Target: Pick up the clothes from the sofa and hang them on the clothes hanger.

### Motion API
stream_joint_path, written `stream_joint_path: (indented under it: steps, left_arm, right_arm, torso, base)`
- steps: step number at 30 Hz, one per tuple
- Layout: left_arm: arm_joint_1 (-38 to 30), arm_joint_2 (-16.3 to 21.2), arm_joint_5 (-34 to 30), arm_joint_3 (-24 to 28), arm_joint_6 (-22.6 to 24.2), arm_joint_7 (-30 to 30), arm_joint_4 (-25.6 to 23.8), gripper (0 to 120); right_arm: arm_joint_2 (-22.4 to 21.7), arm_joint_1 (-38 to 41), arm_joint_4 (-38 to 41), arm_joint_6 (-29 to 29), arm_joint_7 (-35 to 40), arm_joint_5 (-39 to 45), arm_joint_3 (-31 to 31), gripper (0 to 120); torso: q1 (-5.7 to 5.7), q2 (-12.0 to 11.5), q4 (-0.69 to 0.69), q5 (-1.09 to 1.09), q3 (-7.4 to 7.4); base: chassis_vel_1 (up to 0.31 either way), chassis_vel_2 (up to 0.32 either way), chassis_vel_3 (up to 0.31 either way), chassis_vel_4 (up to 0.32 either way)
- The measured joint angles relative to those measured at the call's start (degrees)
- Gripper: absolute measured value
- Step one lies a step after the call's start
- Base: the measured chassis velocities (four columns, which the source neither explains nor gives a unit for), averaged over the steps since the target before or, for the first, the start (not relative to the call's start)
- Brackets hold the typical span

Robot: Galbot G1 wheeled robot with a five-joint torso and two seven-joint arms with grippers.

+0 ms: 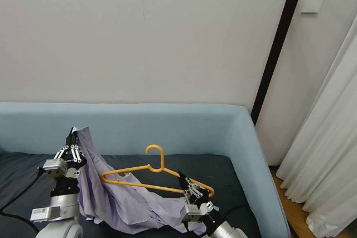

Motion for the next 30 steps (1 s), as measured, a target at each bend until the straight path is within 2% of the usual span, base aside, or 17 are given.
stream_joint_path:
  steps: [7,11,13,17,25,30]
  left_arm:
    - [1.5,-1.0,1.4,1.2,-0.1,0.4,-1.9,0]
    - [2.5,-1.6,5.1,2.2,-1.5,1.0,-2.6,0]
    - [3.2,-1.7,6.4,3.6,-2.2,1.4,-2.8,0]
    - [5.0,-2.3,7.9,6.4,-3.8,2.5,-3.2,0]
    - [7.6,-4.8,10.5,13.1,-8.3,7.8,-1.7,0]
    - [8.7,-5.5,11.1,14.6,-10.6,11.4,-0.4,0]
  right_arm:
    - [3.2,4.8,-4.0,-1.6,0.0,1.7,-2.5,5]
    - [5.5,6.7,-7.1,-1.6,-0.1,1.6,-2.6,5]
    - [6.4,7.1,-7.6,-1.6,0.0,2.4,-2.7,5]
    - [8.2,8.8,-8.3,-1.5,0.7,4.2,-3.8,5]
    - [10.6,13.0,-9.0,-2.0,2.3,8.3,-3.6,5]
    - [10.4,13.7,-7.7,-2.3,2.6,9.8,-1.4,5]
  torso:
    - [0.0,0.0,0.02,0.01,0.0]
    - [0.0,0.0,0.02,0.01,0.0]
    - [0.0,0.0,-0.01,0.0,0.0]
    - [0.0,0.0,0.01,0.0,-0.01]
    - [0.0,0.0,0.01,0.01,-0.01]
    - [0.0,0.0,0.01,0.01,-0.01]
  base:
    - [0.0,0.0,0.0,0.0]
    - [0.0,0.0,0.0,0.0]
    - [0.0,0.0,0.0,0.0]
    - [0.0,0.0,0.0,0.0]
    - [0.0,0.0,0.0,0.0]
    - [0.0,0.0,0.0,0.0]
